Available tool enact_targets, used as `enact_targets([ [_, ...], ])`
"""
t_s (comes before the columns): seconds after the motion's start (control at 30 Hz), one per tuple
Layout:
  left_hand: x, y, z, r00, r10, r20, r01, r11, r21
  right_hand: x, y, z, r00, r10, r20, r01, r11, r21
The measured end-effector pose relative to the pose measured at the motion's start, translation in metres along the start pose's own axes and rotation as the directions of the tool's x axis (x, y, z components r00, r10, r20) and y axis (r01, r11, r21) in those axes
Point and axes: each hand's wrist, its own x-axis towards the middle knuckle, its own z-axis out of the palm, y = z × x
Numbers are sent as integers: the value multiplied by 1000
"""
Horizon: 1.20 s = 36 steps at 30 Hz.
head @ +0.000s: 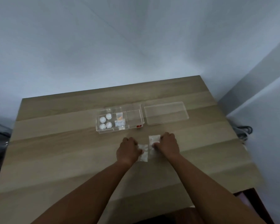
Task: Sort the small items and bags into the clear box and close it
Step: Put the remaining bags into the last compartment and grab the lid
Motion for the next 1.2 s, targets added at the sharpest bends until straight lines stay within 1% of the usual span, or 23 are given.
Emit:
enact_targets([
  [0.1, 3, 4, -3, 998, -52, 29, 52, 999, -11, -2, -2, 4, 1000, 0, -5, 0, 1000, 5],
  [0.23, 5, 4, -11, 999, -24, 29, 23, 1000, 16, 1, 1, 0, 999, -41, 23, 39, 995, 93],
  [0.37, 4, -1, -15, 1000, 0, 23, -1, 999, 48, 6, 10, -5, 999, -38, -22, 41, 984, 172],
  [0.47, 6, 0, -17, 998, 9, 65, -12, 999, 44, 9, 18, -6, 999, -26, -33, 33, 978, 207],
  [0.6, 11, 2, -17, 993, -8, 118, 7, 1000, 14, 9, 27, -7, 1000, -29, 12, 25, 962, 271],
  [0.77, 12, 5, -14, 986, 39, 160, -59, 991, 123, 10, 35, -5, 999, -12, 34, 0, 940, 340],
  [0.9, 12, 6, -13, 978, 145, 150, -173, 964, 201, 15, 40, -3, 1000, 2, 25, -11, 927, 375],
  [0.97, 11, 9, -13, 972, 173, 158, -209, 944, 255, 16, 41, -2, 1000, 7, 26, -17, 922, 387],
  [1.1, 10, 11, -14, 970, 168, 175, -217, 923, 317, 17, 42, -2, 999, 1, 50, -21, 919, 394],
  [1.2, 13, 11, -19, 965, 141, 221, -204, 934, 293, 18, 42, -3, 998, 11, 69, -39, 907, 420],
])
